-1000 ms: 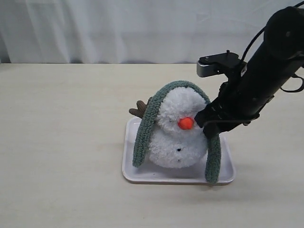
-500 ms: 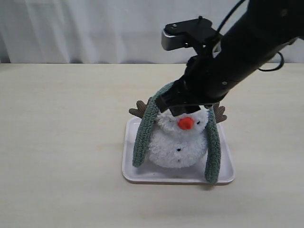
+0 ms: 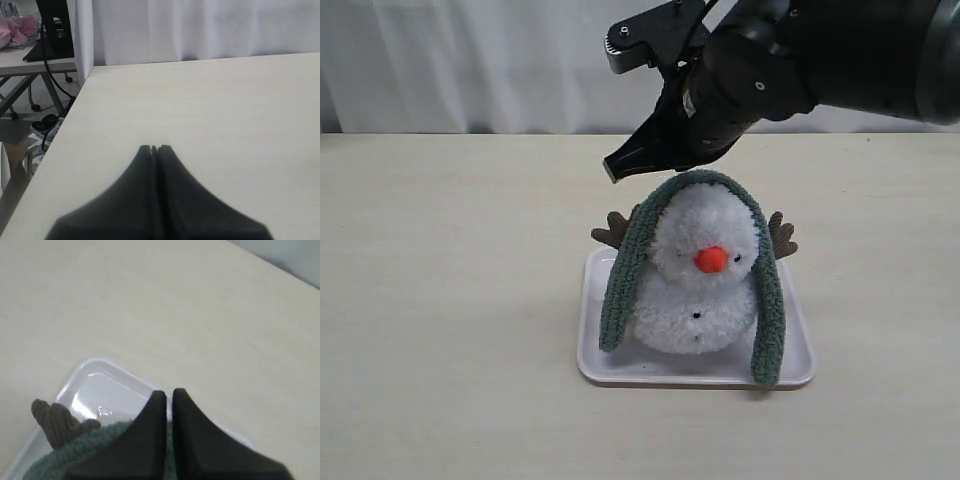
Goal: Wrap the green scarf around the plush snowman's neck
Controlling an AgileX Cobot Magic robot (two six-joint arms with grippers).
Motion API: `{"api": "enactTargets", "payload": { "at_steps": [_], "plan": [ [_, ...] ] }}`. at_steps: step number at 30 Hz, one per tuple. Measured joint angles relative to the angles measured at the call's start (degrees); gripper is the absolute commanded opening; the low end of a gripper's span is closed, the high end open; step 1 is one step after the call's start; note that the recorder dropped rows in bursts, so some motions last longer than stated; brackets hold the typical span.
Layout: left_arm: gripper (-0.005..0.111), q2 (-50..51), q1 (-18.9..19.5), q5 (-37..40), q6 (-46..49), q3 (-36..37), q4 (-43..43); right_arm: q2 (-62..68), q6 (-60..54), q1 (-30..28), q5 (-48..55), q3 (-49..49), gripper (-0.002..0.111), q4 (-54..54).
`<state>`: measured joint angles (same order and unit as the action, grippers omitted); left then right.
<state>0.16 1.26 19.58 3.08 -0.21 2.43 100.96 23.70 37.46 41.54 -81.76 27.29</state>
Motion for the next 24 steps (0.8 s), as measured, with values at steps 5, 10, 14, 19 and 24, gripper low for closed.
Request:
{"api": "enactTargets", "payload": {
  "at_steps": [5, 10, 14, 19, 24],
  "plan": [
    [0.000, 0.0, 0.0, 0.0, 0.0, 0.0, 0.0, 3.1, 0.1, 0.0, -1.6, -0.1, 0.004, 0.3],
    [0.000, 0.0, 0.0, 0.0, 0.0, 0.0, 0.0, 6.2, 0.1, 0.0, -1.0, -0.1, 0.004, 0.1],
    [0.000, 0.0, 0.0, 0.0, 0.0, 0.0, 0.0, 8.4, 0.0, 0.0, -1.0, -0.1, 0.004, -0.5],
    [0.000, 0.0, 0.0, 0.0, 0.0, 0.0, 0.0, 9.8, -0.2, 0.0, -1.0, -0.1, 0.004, -0.7],
    [0.000, 0.0, 0.0, 0.0, 0.0, 0.0, 0.0, 9.7, -0.2, 0.0, -1.0, -0.1, 0.004, -0.7]
  ]
}}
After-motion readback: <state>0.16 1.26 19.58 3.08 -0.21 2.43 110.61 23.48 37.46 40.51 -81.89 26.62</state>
